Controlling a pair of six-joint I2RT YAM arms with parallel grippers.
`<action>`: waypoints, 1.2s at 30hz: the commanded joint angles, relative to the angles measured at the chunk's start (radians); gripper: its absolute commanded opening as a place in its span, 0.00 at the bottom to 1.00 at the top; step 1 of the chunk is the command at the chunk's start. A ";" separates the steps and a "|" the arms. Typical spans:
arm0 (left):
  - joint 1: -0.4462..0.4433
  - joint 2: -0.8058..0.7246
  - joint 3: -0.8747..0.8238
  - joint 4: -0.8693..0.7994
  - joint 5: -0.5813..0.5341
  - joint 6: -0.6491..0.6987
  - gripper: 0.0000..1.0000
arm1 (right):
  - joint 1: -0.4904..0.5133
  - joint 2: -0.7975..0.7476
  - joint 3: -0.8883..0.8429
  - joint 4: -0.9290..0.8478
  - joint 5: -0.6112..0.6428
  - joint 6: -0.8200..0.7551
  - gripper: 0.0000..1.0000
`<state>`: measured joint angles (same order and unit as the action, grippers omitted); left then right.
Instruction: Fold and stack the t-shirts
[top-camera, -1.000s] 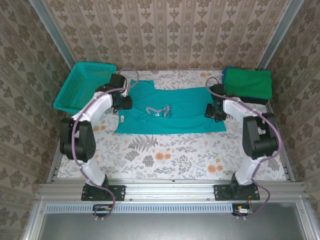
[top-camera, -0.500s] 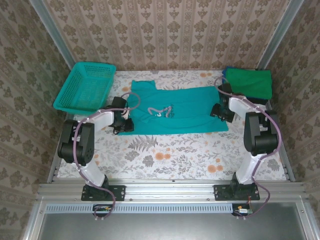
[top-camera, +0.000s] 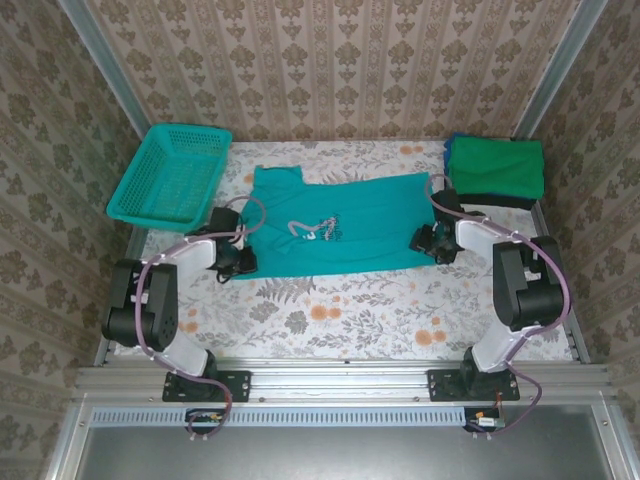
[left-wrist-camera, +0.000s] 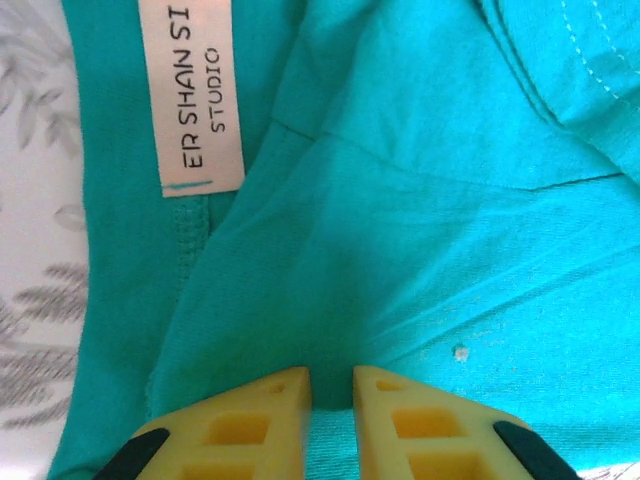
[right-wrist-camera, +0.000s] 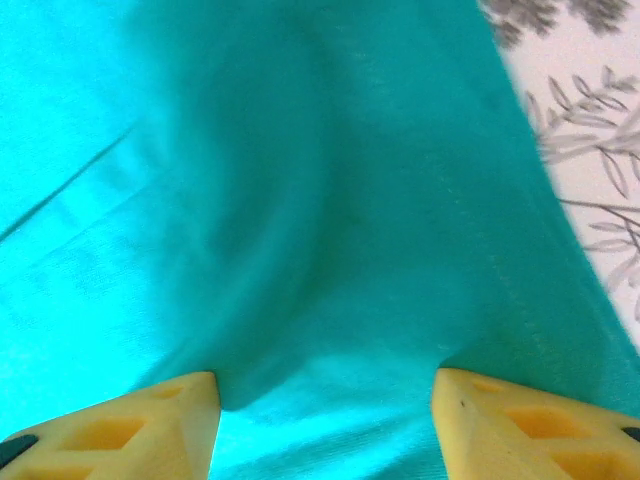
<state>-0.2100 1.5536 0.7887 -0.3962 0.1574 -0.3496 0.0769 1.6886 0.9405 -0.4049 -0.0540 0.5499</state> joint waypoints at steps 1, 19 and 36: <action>0.030 -0.054 -0.054 -0.051 -0.036 -0.042 0.20 | -0.012 -0.036 -0.058 -0.033 -0.009 0.055 0.61; -0.158 -0.144 0.173 -0.126 -0.059 -0.053 0.34 | 0.058 -0.264 -0.092 -0.042 -0.021 0.028 0.65; -0.233 0.181 0.236 0.054 -0.003 -0.123 0.66 | 0.053 -0.165 -0.038 0.005 -0.059 0.000 0.68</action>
<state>-0.4400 1.7260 1.0447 -0.3763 0.1383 -0.4538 0.1291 1.5021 0.8764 -0.4061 -0.0940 0.5713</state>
